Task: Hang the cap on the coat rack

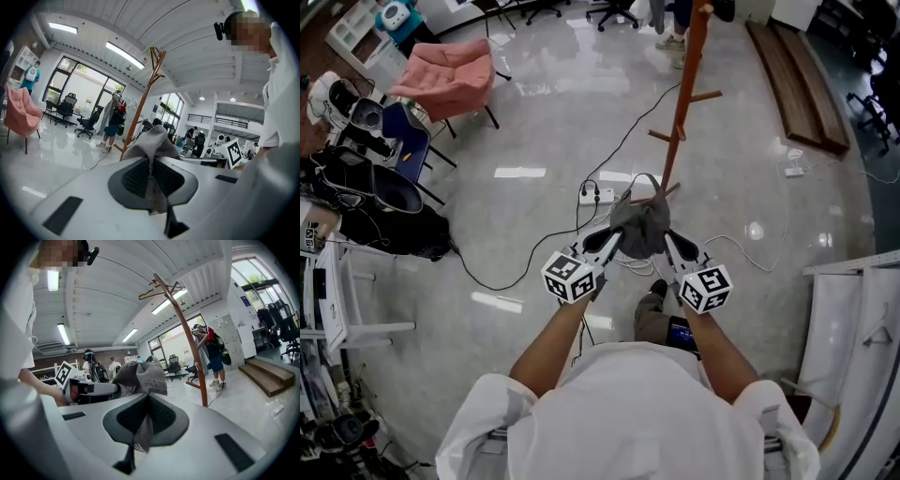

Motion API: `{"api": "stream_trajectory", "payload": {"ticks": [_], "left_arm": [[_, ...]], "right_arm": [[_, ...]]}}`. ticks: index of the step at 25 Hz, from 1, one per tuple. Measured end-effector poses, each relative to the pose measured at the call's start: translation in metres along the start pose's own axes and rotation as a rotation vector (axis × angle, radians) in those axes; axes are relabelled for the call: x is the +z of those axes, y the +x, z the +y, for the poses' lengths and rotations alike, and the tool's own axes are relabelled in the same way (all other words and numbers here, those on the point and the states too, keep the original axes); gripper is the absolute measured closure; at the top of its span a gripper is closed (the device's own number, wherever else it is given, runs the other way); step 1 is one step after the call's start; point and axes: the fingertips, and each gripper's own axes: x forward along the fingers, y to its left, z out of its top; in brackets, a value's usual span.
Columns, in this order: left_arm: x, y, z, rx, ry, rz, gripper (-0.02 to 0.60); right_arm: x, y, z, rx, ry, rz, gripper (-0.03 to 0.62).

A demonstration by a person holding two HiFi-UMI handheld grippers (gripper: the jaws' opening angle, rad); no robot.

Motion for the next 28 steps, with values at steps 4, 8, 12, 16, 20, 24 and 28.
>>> {"api": "stream_trajectory", "payload": {"ticks": [4, 8, 12, 16, 20, 24, 28], "left_arm": [[0.015, 0.036, 0.025, 0.026, -0.003, -0.002, 0.538], [0.029, 0.073, 0.045, 0.049, -0.021, 0.0, 0.538], [0.029, 0.101, 0.069, 0.076, -0.045, 0.002, 0.538], [0.023, 0.123, 0.09, 0.099, -0.06, 0.017, 0.54], [0.015, 0.143, 0.115, 0.111, -0.08, 0.039, 0.538], [0.0, 0.163, 0.141, 0.11, -0.116, 0.055, 0.54], [-0.017, 0.18, 0.172, 0.089, -0.155, 0.069, 0.538]], "right_arm": [[0.014, 0.025, -0.03, 0.024, -0.002, 0.013, 0.568], [0.029, 0.049, -0.061, 0.042, -0.001, 0.036, 0.568], [0.028, 0.073, -0.085, 0.065, 0.002, 0.063, 0.568], [0.025, 0.092, -0.104, 0.072, 0.013, 0.084, 0.568], [0.019, 0.112, -0.122, 0.06, 0.033, 0.105, 0.568], [0.007, 0.133, -0.14, 0.032, 0.047, 0.144, 0.568], [-0.009, 0.157, -0.149, -0.003, 0.045, 0.179, 0.568]]}}
